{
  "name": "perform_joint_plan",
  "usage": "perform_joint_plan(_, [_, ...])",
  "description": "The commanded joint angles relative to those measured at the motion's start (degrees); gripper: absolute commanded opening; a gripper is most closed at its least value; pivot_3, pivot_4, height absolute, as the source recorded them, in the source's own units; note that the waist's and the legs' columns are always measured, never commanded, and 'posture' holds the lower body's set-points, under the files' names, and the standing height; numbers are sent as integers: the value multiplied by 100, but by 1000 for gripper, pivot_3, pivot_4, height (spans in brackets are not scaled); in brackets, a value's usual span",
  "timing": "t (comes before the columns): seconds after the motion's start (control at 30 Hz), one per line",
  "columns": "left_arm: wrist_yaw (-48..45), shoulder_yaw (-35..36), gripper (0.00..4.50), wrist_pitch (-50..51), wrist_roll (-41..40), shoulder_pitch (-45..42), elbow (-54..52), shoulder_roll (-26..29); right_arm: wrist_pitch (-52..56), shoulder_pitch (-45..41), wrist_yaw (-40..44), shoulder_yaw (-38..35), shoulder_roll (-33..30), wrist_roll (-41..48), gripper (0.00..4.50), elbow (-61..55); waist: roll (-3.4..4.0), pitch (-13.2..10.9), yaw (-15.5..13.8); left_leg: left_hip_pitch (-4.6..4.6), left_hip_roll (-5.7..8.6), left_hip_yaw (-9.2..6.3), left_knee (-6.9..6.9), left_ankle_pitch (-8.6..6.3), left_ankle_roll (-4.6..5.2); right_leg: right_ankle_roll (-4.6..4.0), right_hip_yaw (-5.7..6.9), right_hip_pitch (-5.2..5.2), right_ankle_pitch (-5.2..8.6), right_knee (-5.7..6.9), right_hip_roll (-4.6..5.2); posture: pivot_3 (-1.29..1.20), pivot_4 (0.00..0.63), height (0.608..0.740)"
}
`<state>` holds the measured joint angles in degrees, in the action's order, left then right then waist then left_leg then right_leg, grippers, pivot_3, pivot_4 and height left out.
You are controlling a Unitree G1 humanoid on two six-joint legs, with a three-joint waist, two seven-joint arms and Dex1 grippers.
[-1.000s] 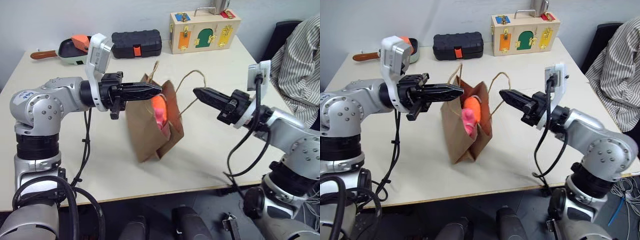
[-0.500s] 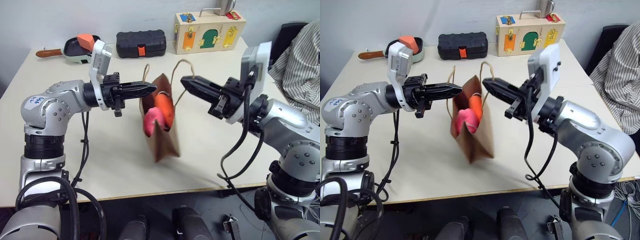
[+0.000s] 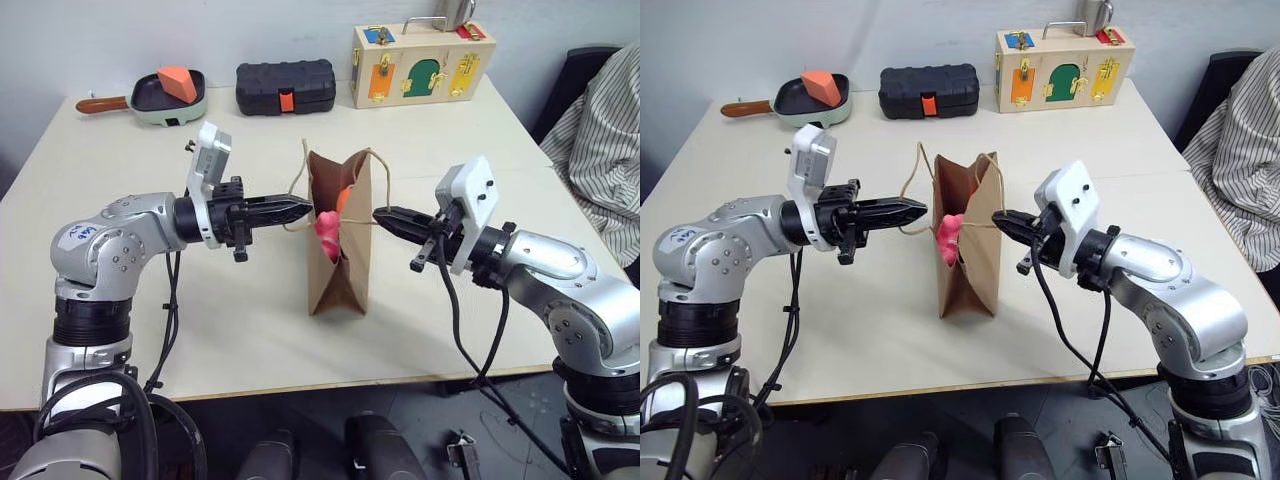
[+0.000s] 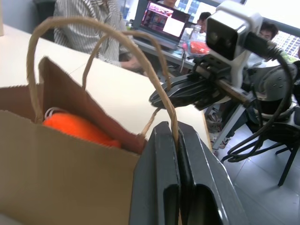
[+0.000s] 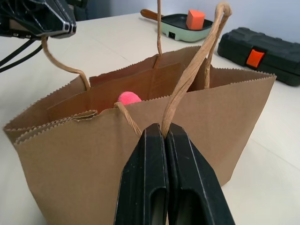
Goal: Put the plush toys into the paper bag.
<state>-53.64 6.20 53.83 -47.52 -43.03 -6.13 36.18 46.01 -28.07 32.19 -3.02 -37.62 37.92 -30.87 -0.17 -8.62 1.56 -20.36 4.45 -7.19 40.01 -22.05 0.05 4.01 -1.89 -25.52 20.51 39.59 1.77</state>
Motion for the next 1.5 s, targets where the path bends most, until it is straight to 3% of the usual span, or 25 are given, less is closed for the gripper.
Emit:
perform_joint_plan(0.03, [16, 311, 1147, 93, -241, 22, -269, 175, -104, 151, 250, -363, -123, 304, 831, -339, 0, 0, -2, 0, -1, 0, 0, 0, 0, 0, 0, 0, 0, 0, 0, 0, 150, 740])
perform_joint_plan(0.2, [-177, 691, 2646, 516, -714, 297, -576, 685, -74, 468, 477, -1035, -341, 861, 2455, -624, -1, -1, -2, 0, -2, 0, -3, 0, 0, 0, 0, 0, 0, -3, -1, 0, 150, 740])
perform_joint_plan(0.3, [-355, 821, 3512, 503, -768, 822, -1046, 1091, -119, 977, 985, -1478, -628, 1264, 2460, -783, -1, -1, -13, 1, -3, -1, -8, 0, 0, 0, 0, 2, 0, -8, -1, 0, 150, 740])
perform_joint_plan(0.37, [-360, 951, 3512, 457, -835, 1149, -1283, 1229, -153, 1289, 1307, -1652, -763, 1511, 2460, -791, -3, -2, -23, 2, -4, -1, -10, 0, 0, 0, 1, 7, 0, -13, 0, 0, 150, 740])
perform_joint_plan(0.47, [-260, 1024, 3548, 188, -640, 1622, -1665, 1333, -296, 1612, 1596, -1651, -880, 1467, 1921, -699, -5, -3, -55, 3, -4, -1, -5, -1, 1, 1, 0, 12, -1, -14, 0, 0, 150, 740])
perform_joint_plan(0.57, [-142, 807, 3548, -241, -216, 2265, -2228, 1328, -680, 1639, 1605, -1036, -852, 748, 925, -491, -5, -3, -96, 6, -4, 2, -6, -1, 2, 1, -4, 15, -1, -15, 0, 0, 150, 740])
perform_joint_plan(0.67, [477, 553, 3548, -624, 119, 2624, -2532, 814, -1324, 1374, 1603, -11, -629, -293, 42, 27, -5, -3, -138, 12, -4, 8, -9, -1, 2, 1, -9, 17, -1, -14, 0, 0, 150, 740])
perform_joint_plan(0.9, [1401, 208, 3548, -642, 61, 2678, -2886, -46, -2179, 688, 1732, 1117, 156, -1278, 42, 1004, -16, -9, -166, 8, -4, 9, -1, -1, 2, 3, -6, 15, -6, -16, -2, 0, 150, 740])
perform_joint_plan(1.07, [1544, 121, 3548, -681, 80, 2674, -2898, -69, -2162, 454, 1779, 1271, 522, -1284, 42, 1063, -16, -9, -151, 9, -8, 8, -2, -1, 1, 2, -5, 14, -6, -14, -8, 0, 150, 740])
perform_joint_plan(1.3, [1659, -29, 3548, -1246, 733, 2626, -2515, -106, -2207, 83, 1676, 1607, 1135, -1502, 42, 1391, -15, -9, -143, 10, -8, 7, -3, -1, 1, 1, -4, 13, -7, -15, -8, 0, 150, 740])
perform_joint_plan(1.5, [1909, -430, 3548, -1546, 1176, 2632, -2505, -425, -2220, 91, 1740, 1649, 1217, -1660, 42, 1441, -16, -9, -162, 7, -7, 4, -4, -1, 1, 1, -1, 12, -7, -20, -6, 0, 150, 740])
